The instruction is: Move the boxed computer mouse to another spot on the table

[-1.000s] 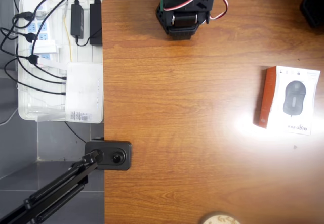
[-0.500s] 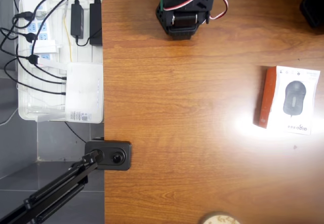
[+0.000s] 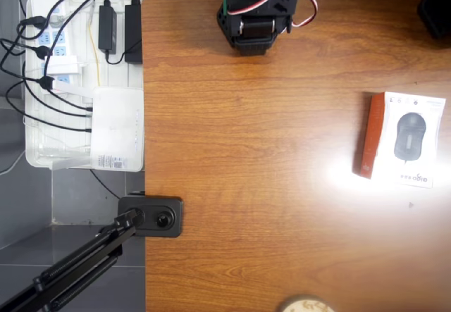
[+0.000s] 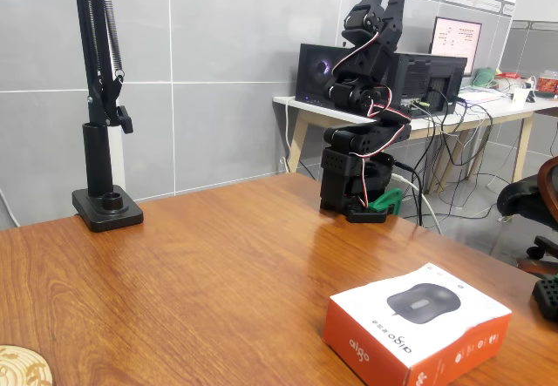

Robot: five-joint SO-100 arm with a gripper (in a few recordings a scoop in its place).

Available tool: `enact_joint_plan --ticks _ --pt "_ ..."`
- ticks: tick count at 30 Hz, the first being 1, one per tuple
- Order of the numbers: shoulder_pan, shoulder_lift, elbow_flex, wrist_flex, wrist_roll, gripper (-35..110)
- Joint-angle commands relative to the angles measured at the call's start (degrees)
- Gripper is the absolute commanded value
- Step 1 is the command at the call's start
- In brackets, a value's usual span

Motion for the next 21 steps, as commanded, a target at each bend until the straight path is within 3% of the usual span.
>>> enact_joint_plan --ticks 1,6,9,14,17,21 --pt "0.26 0.09 0.0 -0.09 -1.32 39" --pt "0.26 0.09 0.0 0.35 -2.64 80" --pt "0.26 0.09 0.0 5.89 -5.45 93" --pt "-1.67 0.09 0.0 17.4 -7.21 88" --pt "-8.0 0.09 -1.85 27.16 -8.0 87" --pt "-20.74 0.35 -11.34 54.58 -7.56 78"
